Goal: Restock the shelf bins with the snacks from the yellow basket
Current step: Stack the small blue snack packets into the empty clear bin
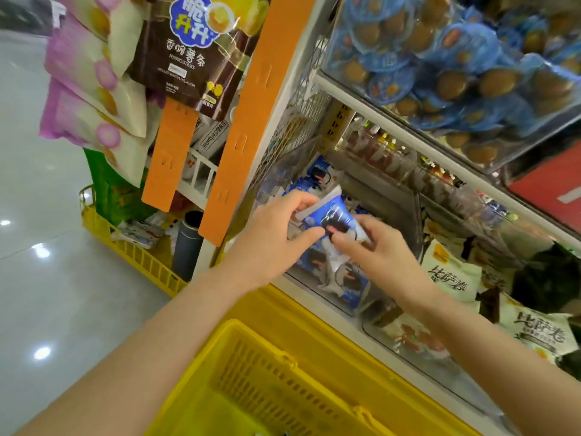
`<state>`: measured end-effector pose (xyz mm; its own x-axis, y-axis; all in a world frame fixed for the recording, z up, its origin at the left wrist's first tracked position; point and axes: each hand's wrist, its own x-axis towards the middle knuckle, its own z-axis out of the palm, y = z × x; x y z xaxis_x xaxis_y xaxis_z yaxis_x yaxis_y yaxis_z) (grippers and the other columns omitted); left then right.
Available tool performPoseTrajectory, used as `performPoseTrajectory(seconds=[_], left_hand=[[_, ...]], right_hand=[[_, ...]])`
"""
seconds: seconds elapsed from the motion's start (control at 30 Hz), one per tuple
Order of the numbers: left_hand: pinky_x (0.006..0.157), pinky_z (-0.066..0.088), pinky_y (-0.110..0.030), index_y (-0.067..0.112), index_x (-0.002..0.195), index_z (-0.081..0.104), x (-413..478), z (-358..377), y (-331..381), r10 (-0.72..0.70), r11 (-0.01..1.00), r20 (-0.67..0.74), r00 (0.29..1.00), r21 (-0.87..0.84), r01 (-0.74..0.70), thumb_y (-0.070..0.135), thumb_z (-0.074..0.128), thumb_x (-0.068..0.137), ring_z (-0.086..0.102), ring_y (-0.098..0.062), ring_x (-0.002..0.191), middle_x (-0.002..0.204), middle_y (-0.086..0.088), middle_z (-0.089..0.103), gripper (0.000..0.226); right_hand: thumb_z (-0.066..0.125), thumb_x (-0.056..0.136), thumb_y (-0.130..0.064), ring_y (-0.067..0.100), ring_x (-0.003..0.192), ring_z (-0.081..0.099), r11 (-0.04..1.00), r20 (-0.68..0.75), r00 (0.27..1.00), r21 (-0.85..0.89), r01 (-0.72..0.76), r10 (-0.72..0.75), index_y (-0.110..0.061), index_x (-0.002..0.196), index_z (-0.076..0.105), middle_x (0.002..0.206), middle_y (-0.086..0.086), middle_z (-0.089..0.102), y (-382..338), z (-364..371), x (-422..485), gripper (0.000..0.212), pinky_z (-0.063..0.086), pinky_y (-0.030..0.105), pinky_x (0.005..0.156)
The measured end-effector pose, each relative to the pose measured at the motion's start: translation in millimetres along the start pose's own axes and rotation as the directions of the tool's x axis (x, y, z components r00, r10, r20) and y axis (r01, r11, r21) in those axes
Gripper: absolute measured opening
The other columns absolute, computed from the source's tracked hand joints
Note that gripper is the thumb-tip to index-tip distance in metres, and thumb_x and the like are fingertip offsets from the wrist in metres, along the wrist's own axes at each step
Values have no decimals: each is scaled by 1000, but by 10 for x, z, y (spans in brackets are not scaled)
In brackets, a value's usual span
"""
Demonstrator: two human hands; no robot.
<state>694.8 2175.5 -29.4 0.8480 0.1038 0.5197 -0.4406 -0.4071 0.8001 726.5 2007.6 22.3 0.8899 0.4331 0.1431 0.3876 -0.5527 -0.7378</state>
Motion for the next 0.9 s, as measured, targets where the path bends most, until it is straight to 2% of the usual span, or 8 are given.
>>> performPoseTrajectory(seconds=[0.13,0.23,0.3,0.37,0.43,0.5,0.73,0.9], left_hand=[[99,26,-25,24,126,50,167,-99,-275,61,918,45,997,389,-74,39,51,91,45,-5,112,122,10,56,37],[94,20,-22,25,111,59,166,-75,-403,119,835,135,984,522,-173,45,33,93,48,-7,102,108,11,61,37],[91,20,-22,25,104,63,176,-85,-439,145,823,165,976,528,-211,43,30,94,51,-8,97,101,11,63,38],[90,22,-23,23,101,64,185,-101,-503,182,819,166,969,521,-243,37,36,97,52,-10,93,99,10,64,31],[88,23,-23,22,98,63,182,-99,-557,217,814,162,963,514,-270,35,37,98,52,-11,91,96,10,64,29],[87,24,-23,21,95,64,191,-92,-599,236,811,161,958,510,-286,34,37,97,53,-12,89,94,9,64,30],[83,27,-25,18,89,64,206,-80,-674,304,791,148,941,511,-336,29,42,95,55,-15,81,85,6,64,26],[83,25,-26,20,93,63,205,-100,-588,231,776,186,955,557,-296,31,36,96,54,-14,85,90,7,64,29]], right_hand=[[60,89,-37,12,69,54,954,-271,962,-292,-65,-17,-16,125,51,97,4,61,148,-164,597,42,39,21,53],[62,88,-34,14,64,53,914,-280,960,-394,-93,-23,-5,125,48,83,6,56,313,-141,1096,49,41,27,59],[60,89,-35,32,84,59,884,-251,968,-449,-132,17,1,123,47,101,21,59,443,-81,1426,51,46,39,71],[58,91,-35,29,92,58,876,-240,970,-460,-145,35,-1,125,43,116,18,55,586,-20,1729,50,47,42,80],[56,92,-32,25,87,54,856,-243,970,-497,-142,20,3,126,41,111,18,52,721,45,1959,50,39,33,76],[56,92,-26,31,103,52,844,-263,965,-520,-131,-13,2,127,40,119,20,50,848,105,2107,48,29,25,75],[62,87,-17,26,111,52,886,-283,958,-452,-102,-34,-12,123,49,125,10,55,1023,171,2286,39,38,28,81],[66,85,-31,28,124,46,859,-261,964,-483,-172,46,-15,136,40,139,8,47,896,139,2230,60,40,36,101]])
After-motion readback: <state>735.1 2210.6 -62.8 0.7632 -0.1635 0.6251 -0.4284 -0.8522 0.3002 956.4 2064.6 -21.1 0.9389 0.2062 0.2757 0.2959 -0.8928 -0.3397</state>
